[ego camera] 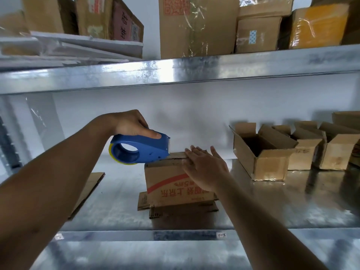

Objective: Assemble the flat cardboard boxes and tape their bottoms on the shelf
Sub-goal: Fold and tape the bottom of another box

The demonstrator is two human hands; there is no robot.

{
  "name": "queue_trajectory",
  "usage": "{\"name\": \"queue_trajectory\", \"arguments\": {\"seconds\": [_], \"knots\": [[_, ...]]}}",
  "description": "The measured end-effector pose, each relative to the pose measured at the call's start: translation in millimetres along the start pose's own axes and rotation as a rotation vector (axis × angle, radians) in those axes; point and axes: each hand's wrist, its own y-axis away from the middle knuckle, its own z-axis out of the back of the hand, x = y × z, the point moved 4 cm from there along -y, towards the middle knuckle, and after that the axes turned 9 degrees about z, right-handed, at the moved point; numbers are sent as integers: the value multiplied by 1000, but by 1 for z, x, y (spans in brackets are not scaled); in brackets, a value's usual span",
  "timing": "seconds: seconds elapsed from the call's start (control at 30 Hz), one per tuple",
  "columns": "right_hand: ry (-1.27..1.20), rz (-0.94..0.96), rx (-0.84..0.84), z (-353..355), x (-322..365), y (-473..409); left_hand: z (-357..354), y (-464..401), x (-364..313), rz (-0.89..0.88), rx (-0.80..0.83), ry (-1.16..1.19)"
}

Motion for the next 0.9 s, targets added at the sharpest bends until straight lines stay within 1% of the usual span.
{"name": "queue_trajectory", "arguments": {"seconds": [0.17, 0.33, 0.43, 0.6, 0.7, 0.8, 0.9], "knots": [[-34, -12, 60, 2, -2, -1, 6, 8, 10, 14, -30, -27], [-38, -4, 93, 8, 1, 1, 10, 21, 44, 54, -66, 36], [-26, -20, 137, 11, 7, -3, 4, 23, 56, 17, -70, 137], [-5, -82, 176, 14, 13, -9, -2, 11, 69, -39, -38, 199], [52, -102, 202, 13, 16, -4, -7, 1, 79, -75, -18, 233], [-10, -154, 191, 17, 18, -2, -18, -4, 97, -99, -12, 268], [-51, -191, 174, 16, 21, -3, -26, -5, 114, -117, 8, 369]]}}
